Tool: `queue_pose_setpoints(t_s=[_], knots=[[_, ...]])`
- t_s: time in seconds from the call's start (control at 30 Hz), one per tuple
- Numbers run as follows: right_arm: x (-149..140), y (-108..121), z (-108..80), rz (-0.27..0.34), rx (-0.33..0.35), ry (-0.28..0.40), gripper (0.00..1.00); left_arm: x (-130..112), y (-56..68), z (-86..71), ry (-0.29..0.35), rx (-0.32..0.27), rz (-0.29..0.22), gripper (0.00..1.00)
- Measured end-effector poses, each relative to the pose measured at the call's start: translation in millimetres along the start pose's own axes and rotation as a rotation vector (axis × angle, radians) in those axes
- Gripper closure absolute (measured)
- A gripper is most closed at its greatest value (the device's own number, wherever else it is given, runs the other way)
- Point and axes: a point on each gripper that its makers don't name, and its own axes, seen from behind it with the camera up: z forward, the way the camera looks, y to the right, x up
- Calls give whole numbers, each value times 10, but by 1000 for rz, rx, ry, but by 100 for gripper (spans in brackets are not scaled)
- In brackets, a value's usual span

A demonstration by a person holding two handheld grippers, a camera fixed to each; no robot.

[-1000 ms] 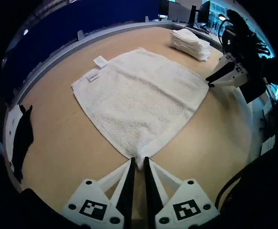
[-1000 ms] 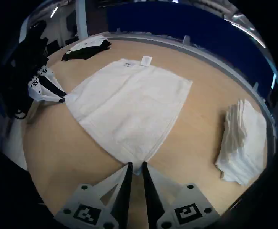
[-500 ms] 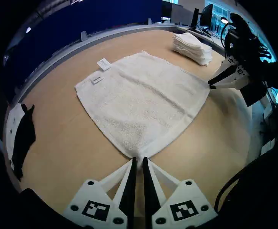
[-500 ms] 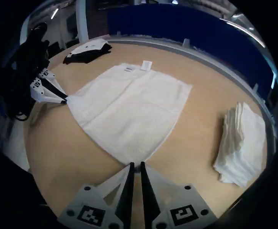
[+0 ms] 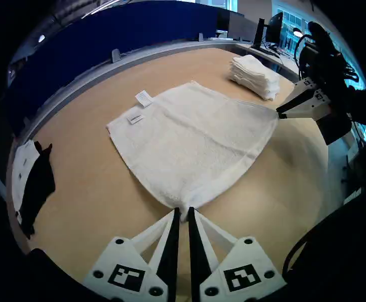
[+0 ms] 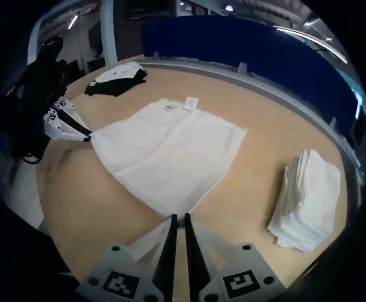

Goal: Fold towel

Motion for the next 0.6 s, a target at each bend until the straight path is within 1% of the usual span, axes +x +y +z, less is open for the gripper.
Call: queue_pose_setpoints(t_s=[0.2, 0.37, 0.5, 0.6], knots=[[190, -34, -198, 3, 5, 31, 89, 112, -18, -171, 16, 9, -12, 88], [321, -74, -379, -8, 5, 49, 89, 173, -9, -337, 17, 10, -22, 88], [414, -114, -533, -24, 5, 60, 89, 227, 26, -462, 23, 9, -34, 88], [457, -155, -646, -27, 15, 63, 89, 269, 77, -569, 26, 5, -48, 88]])
